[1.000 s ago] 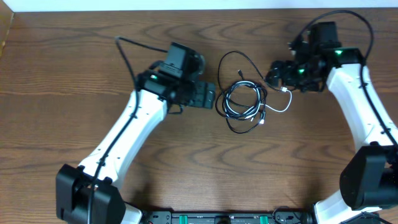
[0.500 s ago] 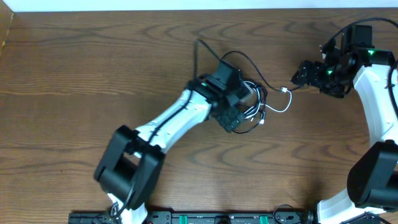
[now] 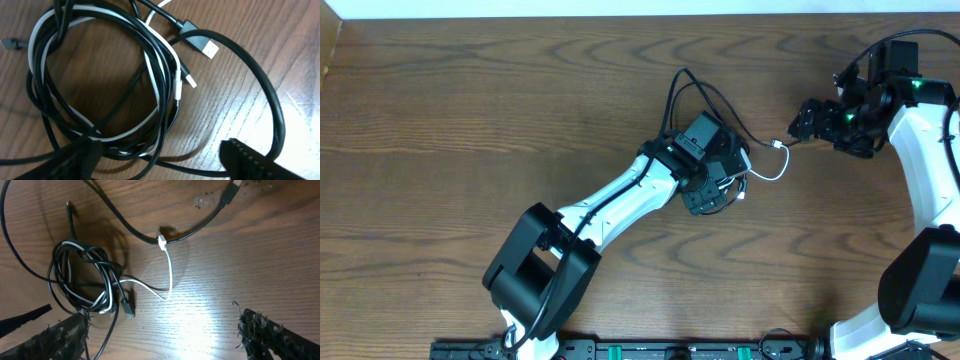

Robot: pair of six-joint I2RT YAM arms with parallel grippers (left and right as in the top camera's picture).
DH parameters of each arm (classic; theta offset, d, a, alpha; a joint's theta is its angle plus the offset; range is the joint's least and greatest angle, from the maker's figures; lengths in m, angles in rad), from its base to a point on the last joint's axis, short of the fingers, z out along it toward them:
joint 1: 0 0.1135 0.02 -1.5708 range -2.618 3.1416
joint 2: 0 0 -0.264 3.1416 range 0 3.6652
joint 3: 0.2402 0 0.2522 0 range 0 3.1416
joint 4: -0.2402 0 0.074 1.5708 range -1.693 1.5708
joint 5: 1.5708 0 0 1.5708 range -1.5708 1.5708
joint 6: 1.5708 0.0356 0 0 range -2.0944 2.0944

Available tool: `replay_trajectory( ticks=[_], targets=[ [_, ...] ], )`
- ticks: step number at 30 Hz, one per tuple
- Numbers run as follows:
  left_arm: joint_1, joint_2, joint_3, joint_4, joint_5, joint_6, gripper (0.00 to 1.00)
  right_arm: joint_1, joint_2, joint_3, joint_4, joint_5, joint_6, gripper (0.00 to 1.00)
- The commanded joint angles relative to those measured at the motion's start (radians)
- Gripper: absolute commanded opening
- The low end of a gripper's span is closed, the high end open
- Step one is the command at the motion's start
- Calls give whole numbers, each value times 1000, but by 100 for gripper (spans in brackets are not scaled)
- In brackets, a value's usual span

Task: Untangle cables
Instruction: 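Reach left gripper to the bundle and grasp the black cables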

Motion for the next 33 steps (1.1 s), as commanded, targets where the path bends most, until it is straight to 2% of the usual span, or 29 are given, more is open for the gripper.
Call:
replay_trajectory(
  ticks=[1, 3, 13, 17, 33],
  targets=[
    [2, 47, 4, 4, 16, 15, 74, 0, -12, 8, -1, -6, -12, 94],
    [2, 66, 4, 19, 12, 15, 68, 0, -12, 8, -1, -6, -12, 95],
    [2, 108, 4, 81, 12, 14, 65, 0, -12, 8, -1, -6, -12, 94],
    [2, 111, 4, 80, 13, 6, 55, 0, -12, 8, -1, -5, -13, 94],
    [2, 159, 1, 69, 13, -5, 52, 0, -12, 8, -2, 6, -19, 93]
  ],
)
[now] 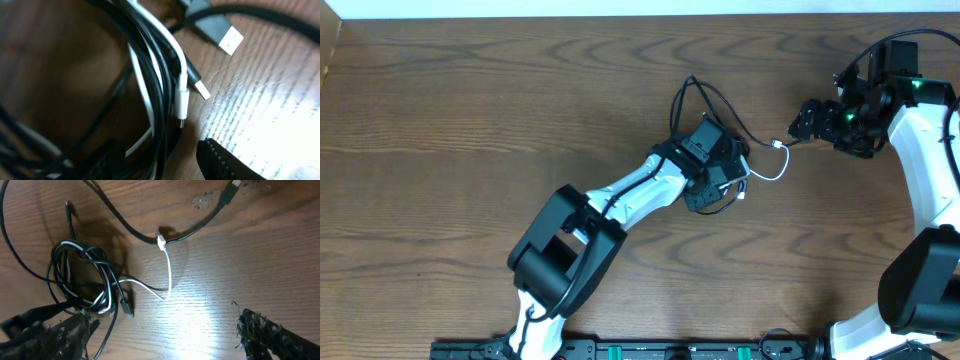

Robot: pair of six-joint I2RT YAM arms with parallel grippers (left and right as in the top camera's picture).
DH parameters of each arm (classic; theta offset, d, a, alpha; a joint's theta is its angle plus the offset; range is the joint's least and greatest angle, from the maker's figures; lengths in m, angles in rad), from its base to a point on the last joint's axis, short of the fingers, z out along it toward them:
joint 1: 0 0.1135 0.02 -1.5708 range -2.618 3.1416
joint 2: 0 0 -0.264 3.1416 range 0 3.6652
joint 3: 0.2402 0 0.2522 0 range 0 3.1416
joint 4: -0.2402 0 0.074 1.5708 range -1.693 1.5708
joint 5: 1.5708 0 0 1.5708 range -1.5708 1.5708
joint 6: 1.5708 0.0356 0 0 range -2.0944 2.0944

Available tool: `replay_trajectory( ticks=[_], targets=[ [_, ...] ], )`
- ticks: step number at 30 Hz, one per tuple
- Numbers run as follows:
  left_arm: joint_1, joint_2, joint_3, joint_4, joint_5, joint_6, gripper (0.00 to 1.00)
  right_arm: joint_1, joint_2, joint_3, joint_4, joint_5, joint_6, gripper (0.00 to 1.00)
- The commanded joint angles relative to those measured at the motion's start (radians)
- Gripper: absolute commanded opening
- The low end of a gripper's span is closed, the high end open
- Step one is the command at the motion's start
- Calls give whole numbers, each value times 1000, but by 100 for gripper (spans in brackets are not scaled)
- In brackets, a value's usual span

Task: Untangle cables
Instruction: 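Reach left gripper to the bundle and grasp the black cables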

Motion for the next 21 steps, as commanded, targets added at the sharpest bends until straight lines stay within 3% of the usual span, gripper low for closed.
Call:
replay_trajectory(
  ticks=[1, 6, 9, 16, 21],
  targets=[
    [2, 29, 1, -6, 9, -9, 50, 0, -12, 8, -2, 2, -16, 93],
    [2, 30, 1, -6, 9, -9, 32, 0, -12, 8, -2, 2, -15, 94],
    [2, 30, 1, -5, 9, -9, 8, 0, -12, 8, -1, 2, -16, 94],
    [14, -9, 5, -19, 8, -133, 8, 0, -12, 8, 0, 2, -15, 95],
    [51, -93, 33, -154, 42, -207, 7, 0, -12, 8, 1, 1, -15, 95]
  ],
)
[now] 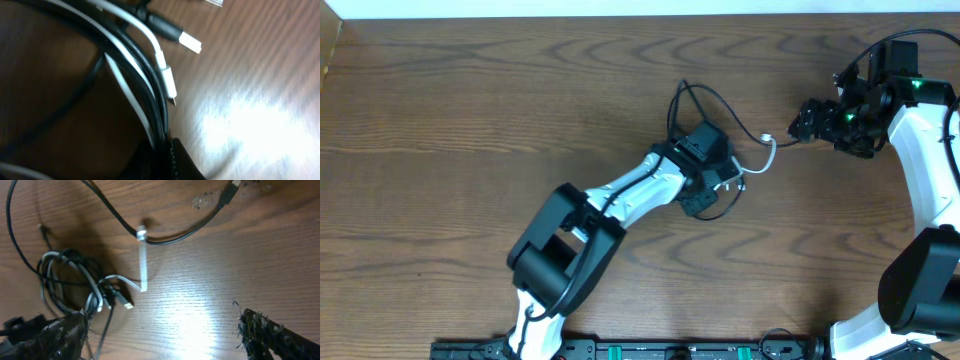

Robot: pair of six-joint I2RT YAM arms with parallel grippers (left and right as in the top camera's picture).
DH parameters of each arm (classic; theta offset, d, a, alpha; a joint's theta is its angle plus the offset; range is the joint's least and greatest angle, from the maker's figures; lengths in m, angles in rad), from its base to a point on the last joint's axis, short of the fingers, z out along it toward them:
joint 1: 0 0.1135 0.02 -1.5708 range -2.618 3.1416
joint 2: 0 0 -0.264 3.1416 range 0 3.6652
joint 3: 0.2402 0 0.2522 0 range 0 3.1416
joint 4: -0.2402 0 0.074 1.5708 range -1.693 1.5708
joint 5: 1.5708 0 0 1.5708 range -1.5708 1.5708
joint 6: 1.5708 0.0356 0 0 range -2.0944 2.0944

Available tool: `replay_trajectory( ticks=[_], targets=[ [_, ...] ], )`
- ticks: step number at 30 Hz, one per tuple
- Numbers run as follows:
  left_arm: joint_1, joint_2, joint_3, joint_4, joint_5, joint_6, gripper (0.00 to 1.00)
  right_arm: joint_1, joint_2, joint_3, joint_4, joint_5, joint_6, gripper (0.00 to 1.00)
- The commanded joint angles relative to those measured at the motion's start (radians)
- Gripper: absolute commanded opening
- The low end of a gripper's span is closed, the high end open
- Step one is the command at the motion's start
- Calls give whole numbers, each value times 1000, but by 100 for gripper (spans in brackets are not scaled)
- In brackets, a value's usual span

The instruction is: Untangle cables

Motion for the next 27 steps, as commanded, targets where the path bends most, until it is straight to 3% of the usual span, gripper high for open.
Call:
replay_trajectory(
  ticks=[1, 8, 19, 22, 27],
  targets=[
    [45, -106, 37, -80, 79, -77, 7, 0, -12, 8, 2, 0, -15, 95],
    [171, -271, 38, -178, 434, -187, 8, 0, -12, 8, 3, -19, -16, 96],
    [420, -325, 38, -121, 1089, -444, 7, 0, -12, 8, 19, -267, -163, 97],
    [462, -325, 38, -50, 1145, -573, 7, 0, -12, 8, 20, -311, -175, 98],
    [504, -325, 38, 106, 1145, -892, 7, 5, -12, 8, 20, -514, -276, 95]
  ],
)
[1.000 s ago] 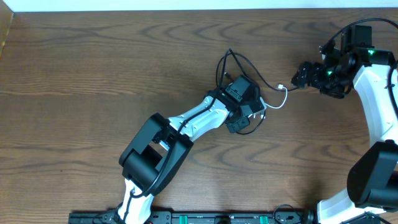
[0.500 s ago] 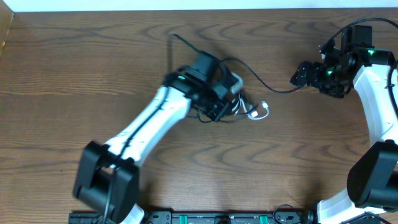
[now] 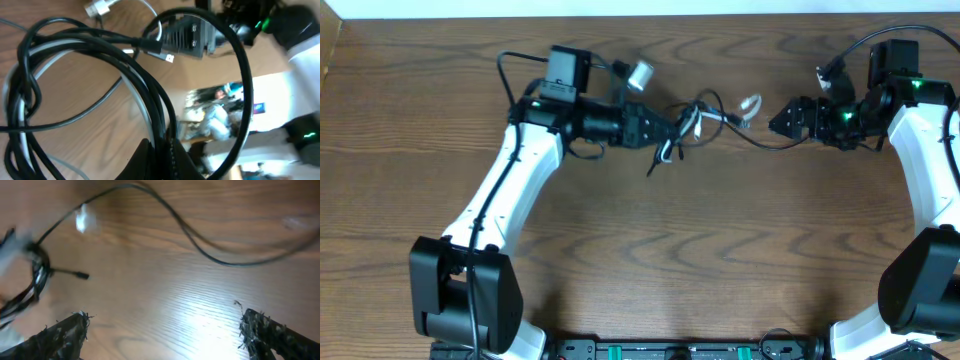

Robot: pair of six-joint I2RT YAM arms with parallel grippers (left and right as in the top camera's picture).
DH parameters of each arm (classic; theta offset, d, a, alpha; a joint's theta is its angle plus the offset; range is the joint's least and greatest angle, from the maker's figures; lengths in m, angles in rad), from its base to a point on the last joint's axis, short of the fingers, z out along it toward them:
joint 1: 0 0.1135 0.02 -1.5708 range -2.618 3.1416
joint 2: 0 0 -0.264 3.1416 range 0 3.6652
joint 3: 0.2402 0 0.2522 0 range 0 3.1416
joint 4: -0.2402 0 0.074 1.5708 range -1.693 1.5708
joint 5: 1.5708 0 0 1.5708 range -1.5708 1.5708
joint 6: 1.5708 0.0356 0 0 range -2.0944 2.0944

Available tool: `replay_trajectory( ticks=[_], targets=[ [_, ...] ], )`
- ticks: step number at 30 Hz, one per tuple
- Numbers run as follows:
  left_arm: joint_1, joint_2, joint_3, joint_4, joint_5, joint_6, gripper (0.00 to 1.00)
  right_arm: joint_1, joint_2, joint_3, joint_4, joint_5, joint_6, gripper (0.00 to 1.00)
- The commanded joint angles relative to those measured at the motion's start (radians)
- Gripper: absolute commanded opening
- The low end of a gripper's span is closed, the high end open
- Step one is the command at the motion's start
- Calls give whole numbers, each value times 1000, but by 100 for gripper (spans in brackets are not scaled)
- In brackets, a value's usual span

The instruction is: Untangle cables

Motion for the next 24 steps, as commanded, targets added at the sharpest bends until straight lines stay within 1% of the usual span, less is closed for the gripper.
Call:
replay_trajectory(
  ticks=[1, 3, 5, 7, 8, 10, 13, 15, 18, 22, 24],
  targets=[
    [19, -7, 24, 77, 88, -286, 7, 9, -12, 8, 2, -220, -112, 95],
    [21, -7, 24, 147, 88, -383, 8, 26, -12, 8, 4, -279, -142, 95],
    [21, -7, 24, 219, 88, -484, 7, 53, -12, 8, 17, -288, -143, 94],
    [21, -7, 24, 273, 88, -583, 7, 84, -12, 8, 38, -288, -143, 90],
    [21, -7, 24, 294, 88, -621, 7, 101, -12, 8, 53, -288, -134, 87],
    [21, -7, 24, 323, 88, -687, 7, 140, -12, 8, 106, -283, -81, 82],
    [21, -7, 24, 328, 87, -721, 7, 204, -12, 8, 218, -219, 84, 78],
    [21, -7, 24, 327, 87, -721, 7, 249, -12, 8, 282, -136, 203, 77],
    [21, -7, 24, 328, 86, -740, 7, 315, -12, 8, 346, -1, 344, 72],
    [22, -7, 24, 328, 76, -764, 8, 377, -12, 8, 369, 127, 465, 60],
    [22, -7, 24, 332, 61, -785, 8, 396, -12, 8, 367, 152, 488, 53]
  ],
)
